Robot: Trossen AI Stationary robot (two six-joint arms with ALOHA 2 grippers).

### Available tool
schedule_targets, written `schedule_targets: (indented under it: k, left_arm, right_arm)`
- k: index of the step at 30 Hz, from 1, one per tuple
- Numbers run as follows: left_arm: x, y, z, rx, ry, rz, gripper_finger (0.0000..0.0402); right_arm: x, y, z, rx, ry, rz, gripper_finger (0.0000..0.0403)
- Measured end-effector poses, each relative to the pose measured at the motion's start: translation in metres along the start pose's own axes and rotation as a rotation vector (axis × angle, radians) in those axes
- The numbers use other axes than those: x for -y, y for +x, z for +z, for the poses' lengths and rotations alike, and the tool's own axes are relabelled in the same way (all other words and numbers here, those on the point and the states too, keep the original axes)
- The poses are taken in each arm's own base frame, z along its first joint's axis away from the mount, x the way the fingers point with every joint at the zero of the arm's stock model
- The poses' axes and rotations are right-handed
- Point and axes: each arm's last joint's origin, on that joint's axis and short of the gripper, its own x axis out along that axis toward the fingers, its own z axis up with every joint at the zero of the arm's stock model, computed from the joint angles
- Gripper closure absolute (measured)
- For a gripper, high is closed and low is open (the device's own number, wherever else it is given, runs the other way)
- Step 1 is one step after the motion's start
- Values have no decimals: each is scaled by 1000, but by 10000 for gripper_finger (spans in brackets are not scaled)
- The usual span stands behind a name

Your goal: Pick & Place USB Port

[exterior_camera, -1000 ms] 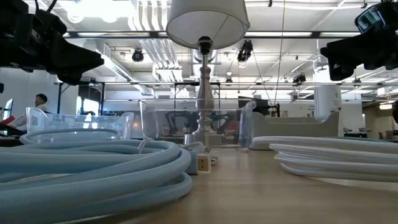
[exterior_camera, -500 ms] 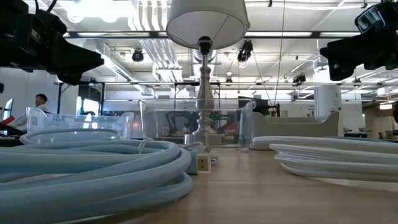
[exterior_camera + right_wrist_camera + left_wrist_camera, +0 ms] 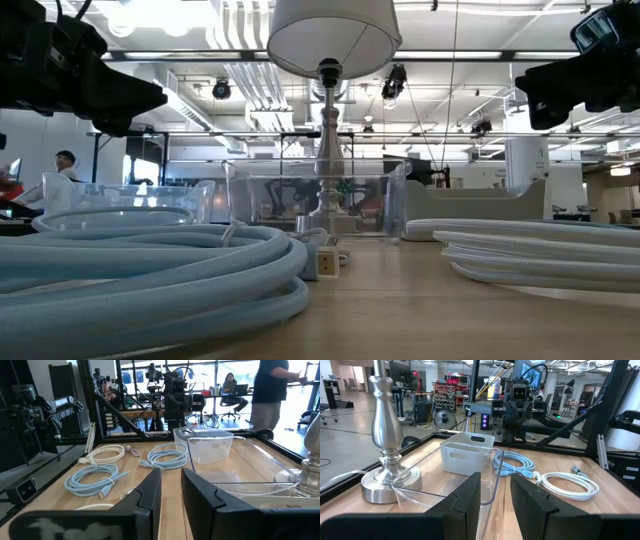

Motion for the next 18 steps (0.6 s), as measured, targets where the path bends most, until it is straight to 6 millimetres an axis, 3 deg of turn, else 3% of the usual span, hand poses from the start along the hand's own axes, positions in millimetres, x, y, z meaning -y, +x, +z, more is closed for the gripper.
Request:
schedule_targets:
  k: [10,18]
  left_arm:
    - [0,0,0,0,0,0,291]
    - [0,0,0,0,0,-1,291]
  right_arm:
    - [0,0,0,0,1,0,316]
    - [0,0,0,0,0,0,328]
